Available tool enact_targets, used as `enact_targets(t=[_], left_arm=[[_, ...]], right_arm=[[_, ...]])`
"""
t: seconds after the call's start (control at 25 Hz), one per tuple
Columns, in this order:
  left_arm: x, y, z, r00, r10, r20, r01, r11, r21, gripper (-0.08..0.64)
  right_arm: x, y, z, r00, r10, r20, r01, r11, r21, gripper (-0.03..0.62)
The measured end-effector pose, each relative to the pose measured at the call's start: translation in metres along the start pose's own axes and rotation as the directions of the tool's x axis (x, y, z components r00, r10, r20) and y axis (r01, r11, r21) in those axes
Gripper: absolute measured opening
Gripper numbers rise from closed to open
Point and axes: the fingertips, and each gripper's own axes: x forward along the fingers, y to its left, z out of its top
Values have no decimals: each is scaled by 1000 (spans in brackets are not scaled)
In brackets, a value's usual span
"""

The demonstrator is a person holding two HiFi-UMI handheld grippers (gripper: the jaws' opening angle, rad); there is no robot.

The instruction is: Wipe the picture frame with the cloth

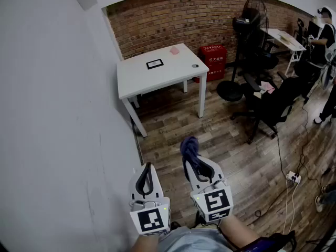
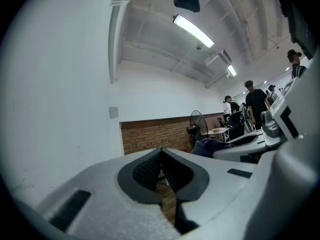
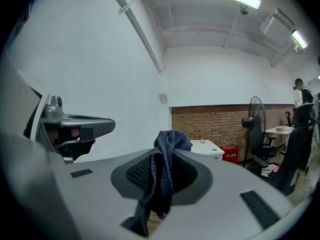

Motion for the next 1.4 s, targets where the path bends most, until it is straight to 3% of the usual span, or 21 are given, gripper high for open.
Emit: enact_targets(t=[0.44, 0.56, 0.84, 1.12, 1.4], left_arm=[[19, -33, -10, 999, 36, -7, -36, 999, 29, 8], [23, -38, -15, 998, 52, -36, -52, 999, 2, 8], [43, -28, -29, 996, 66, -67, -67, 998, -1, 8], [111, 15, -57, 993, 55, -102, -58, 998, -25, 8], [225, 68, -94, 993, 28, -115, -32, 999, -37, 8]], right_arm=[[-4, -44, -14, 999, 33, -12, -33, 999, 21, 78], [1, -53, -20, 999, 43, -24, -42, 999, 24, 80], [33, -57, -29, 997, 60, -41, -58, 998, 37, 78], [111, -65, -42, 995, 47, -84, -44, 998, 34, 80], [233, -90, -52, 995, 15, -99, -12, 999, 30, 80]])
